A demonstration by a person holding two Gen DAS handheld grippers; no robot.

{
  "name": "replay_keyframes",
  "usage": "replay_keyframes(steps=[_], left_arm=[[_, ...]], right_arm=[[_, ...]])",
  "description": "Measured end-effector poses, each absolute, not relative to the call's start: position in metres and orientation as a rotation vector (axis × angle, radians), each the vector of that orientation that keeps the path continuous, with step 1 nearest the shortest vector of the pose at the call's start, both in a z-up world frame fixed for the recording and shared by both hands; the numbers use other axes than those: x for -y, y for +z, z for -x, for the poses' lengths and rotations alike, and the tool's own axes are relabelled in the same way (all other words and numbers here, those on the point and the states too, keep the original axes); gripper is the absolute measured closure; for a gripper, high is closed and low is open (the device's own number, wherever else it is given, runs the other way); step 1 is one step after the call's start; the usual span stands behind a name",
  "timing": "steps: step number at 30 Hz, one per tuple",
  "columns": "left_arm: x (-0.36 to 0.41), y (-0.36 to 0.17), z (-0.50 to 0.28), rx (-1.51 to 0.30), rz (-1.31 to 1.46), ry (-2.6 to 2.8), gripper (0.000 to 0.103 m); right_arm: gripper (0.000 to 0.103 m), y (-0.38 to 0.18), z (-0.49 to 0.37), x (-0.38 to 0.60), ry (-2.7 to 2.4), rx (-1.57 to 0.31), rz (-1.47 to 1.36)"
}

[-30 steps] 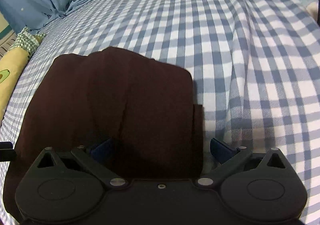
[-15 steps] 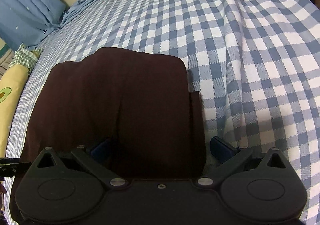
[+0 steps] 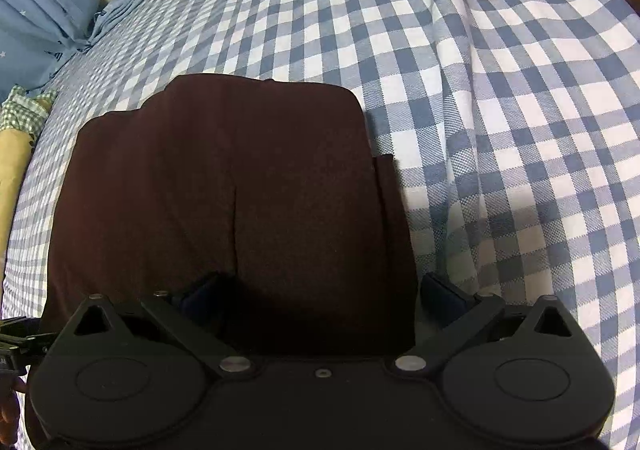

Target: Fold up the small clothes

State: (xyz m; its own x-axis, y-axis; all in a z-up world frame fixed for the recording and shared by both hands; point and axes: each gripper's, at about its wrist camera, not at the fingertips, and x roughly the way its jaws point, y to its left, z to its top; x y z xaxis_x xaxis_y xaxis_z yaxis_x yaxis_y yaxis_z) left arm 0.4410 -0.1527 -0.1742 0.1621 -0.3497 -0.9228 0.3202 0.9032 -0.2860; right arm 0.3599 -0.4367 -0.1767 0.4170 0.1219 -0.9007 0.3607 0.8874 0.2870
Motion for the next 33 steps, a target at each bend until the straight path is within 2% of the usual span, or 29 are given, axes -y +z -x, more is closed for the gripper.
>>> replay_keyframes(steps=[5, 9, 26, 33], left_arm=[[0.154, -0.181, -0.447, -1.352, 0.027, -0.495, 0.000], [0.158, -0.185, -0.451, -1.356, 0.015, -0.502, 0.000], [0.161, -0.185, -0.466, -1.507, 0.058, -0.465, 0.001], [0.168, -0.183, -0.470, -1.541, 0.024, -0.480, 0.001]], right_arm=[[0.009, -0.177, -0.357, 0.431, -0.167, -1.113, -0.482], [0.026, -0.176, -0.349, 0.434, -0.165, -1.081, -0.560], [0.046, -0.161, -0.350, 0.416, -0.186, -1.078, -0.489], [0.061, -0.156, -0.349, 0.408, -0.198, -1.064, -0.473]])
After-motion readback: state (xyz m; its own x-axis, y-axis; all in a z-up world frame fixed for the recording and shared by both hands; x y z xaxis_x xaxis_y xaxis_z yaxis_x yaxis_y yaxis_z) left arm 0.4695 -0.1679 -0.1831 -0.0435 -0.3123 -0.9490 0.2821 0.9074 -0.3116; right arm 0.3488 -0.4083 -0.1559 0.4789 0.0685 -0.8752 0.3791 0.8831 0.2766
